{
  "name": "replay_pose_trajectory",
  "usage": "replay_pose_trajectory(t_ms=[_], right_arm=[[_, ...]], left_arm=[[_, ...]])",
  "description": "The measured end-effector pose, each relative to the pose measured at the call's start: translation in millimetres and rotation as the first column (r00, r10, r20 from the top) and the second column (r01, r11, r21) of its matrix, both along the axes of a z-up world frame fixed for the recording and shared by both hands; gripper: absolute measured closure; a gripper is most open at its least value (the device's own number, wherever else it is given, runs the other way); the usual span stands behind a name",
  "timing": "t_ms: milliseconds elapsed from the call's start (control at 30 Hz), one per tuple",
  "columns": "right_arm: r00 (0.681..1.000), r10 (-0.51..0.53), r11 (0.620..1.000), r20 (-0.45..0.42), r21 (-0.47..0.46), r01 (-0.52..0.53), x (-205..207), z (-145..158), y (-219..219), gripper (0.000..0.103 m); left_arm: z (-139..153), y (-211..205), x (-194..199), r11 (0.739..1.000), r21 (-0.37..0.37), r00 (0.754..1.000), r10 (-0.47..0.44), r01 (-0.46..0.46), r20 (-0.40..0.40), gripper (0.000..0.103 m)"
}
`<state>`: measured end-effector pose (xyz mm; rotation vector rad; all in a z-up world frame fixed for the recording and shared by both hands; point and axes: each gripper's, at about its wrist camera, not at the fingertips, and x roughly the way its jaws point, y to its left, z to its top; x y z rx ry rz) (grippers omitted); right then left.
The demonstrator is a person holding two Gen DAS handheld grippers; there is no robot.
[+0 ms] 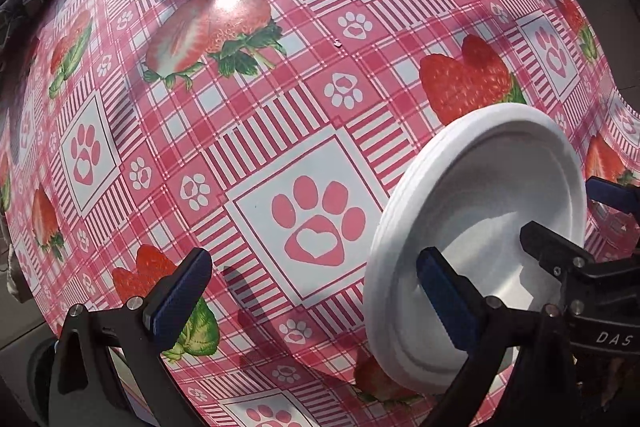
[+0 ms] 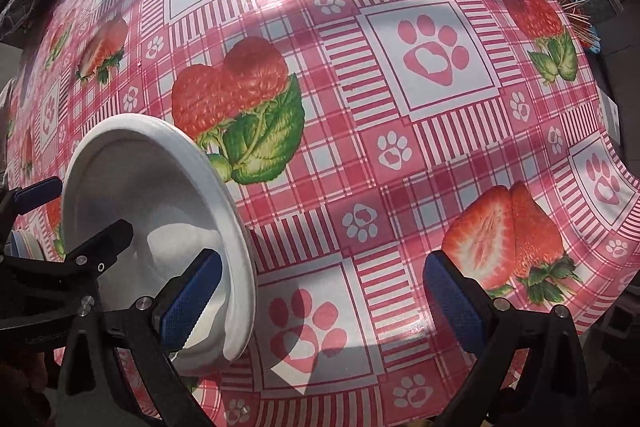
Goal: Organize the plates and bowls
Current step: 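Lift the white bowl stack off the tablecloth with both grippers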
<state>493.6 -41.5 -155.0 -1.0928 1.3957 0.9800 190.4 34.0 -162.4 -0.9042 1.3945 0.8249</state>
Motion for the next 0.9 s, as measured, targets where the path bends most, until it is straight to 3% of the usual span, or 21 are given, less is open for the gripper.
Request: replay_pose_trajectory(t_ms=[233,467,633,733,900], right_arm=[[0.999,0.021,0.999,-0.039,-0.029,-0.022,10,-22,12,0.001],[0.999,0.002,1.000,-0.049,0.003,-0.001,22,-30,5,0.000],[0.999,-0.008,1.000,-0.048,0.000,0.008,28,-30,2,0.000],[0.999,0.000,1.000,-0.045,0.003,0.000,23,-21,2,0.011],[0.994,0.056,0.998,-0.094,0.032,-0.053,2,-10,9,0.058]], left_arm=[[-18,-3,2,0.998,-0.023,0.998,0.051,-0.050,0.047,0.000],[-8,-3,-5,0.996,0.003,0.994,0.084,-0.085,0.068,0.000],[-2,-4,-11,0.994,-0.031,0.994,0.102,-0.101,0.047,0.002],[10,-8,-3,0.996,-0.030,0.994,0.088,-0.086,0.061,0.015],[23,-12,8,0.997,-0.051,0.994,0.059,-0.054,0.093,0.044]])
